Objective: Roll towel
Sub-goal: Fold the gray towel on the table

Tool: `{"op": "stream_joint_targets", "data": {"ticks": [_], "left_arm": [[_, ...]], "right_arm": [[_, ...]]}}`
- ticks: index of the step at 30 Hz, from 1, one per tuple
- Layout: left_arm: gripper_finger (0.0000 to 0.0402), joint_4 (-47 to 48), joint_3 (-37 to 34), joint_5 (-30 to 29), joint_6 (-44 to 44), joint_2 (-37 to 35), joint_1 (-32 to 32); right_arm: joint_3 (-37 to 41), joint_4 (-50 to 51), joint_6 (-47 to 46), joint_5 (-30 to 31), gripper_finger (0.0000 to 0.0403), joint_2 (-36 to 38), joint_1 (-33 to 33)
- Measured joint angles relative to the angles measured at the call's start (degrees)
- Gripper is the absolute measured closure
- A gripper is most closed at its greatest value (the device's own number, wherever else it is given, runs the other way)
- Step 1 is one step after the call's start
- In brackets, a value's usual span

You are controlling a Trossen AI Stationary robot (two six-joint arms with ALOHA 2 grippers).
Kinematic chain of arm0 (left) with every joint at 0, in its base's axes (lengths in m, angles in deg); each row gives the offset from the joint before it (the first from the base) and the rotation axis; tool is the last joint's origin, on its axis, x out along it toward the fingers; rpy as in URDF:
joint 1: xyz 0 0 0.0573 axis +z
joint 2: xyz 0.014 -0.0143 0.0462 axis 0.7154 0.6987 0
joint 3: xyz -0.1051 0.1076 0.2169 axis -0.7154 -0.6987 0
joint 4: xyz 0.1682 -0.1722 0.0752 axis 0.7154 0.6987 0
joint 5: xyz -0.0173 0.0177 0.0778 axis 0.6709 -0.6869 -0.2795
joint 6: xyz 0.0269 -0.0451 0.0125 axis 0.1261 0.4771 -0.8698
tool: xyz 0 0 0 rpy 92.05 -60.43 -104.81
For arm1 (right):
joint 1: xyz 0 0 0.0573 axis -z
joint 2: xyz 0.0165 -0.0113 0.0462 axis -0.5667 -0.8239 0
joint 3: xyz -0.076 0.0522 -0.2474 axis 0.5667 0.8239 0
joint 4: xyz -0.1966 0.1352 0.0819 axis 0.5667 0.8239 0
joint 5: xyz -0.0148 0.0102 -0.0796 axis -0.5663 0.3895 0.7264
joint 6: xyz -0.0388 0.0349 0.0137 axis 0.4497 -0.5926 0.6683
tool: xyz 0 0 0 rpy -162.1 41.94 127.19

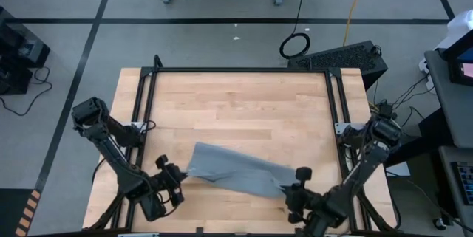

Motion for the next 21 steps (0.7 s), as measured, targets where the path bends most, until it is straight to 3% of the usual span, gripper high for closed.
{"op": "stream_joint_targets", "data": {"ticks": [6, 12, 21], "left_arm": [[0.0388, -0.14, 0.00, -6.91, -0.82, 0.18, 0.27], [0.0389, -4.66, -0.02, -15.25, -5.87, 0.22, 2.94], [0.0389, -12.04, -0.02, -17.88, -18.38, 0.22, 9.82]], "right_arm": [[0.00, 2.27, 4.13, 6.68, 0.0403, 1.91, -3.85], [2.68, 6.84, 2.09, 11.29, 0.0403, 4.60, -3.06], [28.23, -24.89, 4.03, 13.49, 0.0403, 12.44, -0.60]]}}
